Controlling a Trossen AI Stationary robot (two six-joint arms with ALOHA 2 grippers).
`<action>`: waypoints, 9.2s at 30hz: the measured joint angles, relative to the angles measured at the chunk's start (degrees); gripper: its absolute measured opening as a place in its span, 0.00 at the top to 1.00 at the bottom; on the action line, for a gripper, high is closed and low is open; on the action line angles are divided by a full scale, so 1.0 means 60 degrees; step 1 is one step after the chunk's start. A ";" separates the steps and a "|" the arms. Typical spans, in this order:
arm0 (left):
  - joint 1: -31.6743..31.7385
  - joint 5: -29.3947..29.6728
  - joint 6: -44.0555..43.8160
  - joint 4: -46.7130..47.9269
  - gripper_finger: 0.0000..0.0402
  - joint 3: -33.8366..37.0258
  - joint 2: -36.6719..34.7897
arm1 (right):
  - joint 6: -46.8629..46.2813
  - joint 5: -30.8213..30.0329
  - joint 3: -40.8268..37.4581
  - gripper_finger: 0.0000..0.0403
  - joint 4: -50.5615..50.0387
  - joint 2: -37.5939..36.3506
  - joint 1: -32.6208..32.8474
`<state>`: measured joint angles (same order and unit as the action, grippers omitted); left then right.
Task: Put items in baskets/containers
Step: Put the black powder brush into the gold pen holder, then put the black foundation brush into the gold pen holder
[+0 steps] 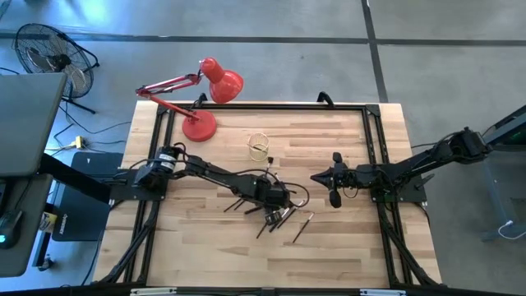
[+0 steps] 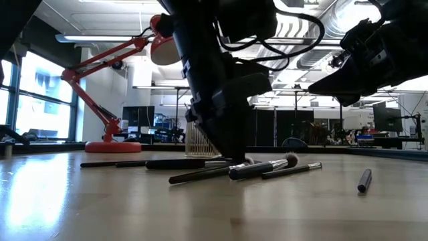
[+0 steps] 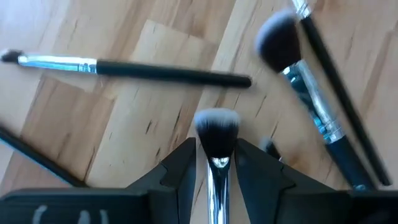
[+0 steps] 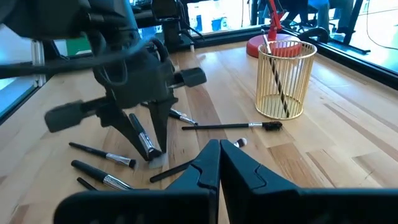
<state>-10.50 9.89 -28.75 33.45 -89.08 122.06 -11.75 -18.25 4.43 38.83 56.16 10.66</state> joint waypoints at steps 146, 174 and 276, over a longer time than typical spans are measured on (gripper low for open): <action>-0.0074 0.1386 -0.0588 0.0407 1.00 0.3300 -0.3541 | -0.0219 -0.0436 0.0003 0.99 -0.0653 0.0002 -0.0007; -0.0189 0.1694 -0.0164 -0.1922 1.00 0.7439 -0.6444 | 0.0360 -0.1400 0.5911 1.00 -0.4920 0.3643 -0.0051; -0.0193 0.1807 0.0084 -0.1689 1.00 0.7429 -0.6441 | -0.1271 -0.1271 1.1176 1.00 -1.0964 0.8471 -0.0913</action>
<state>-11.66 20.73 -28.25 23.31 -44.51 83.42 -19.38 -25.87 71.48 -26.96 106.99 5.17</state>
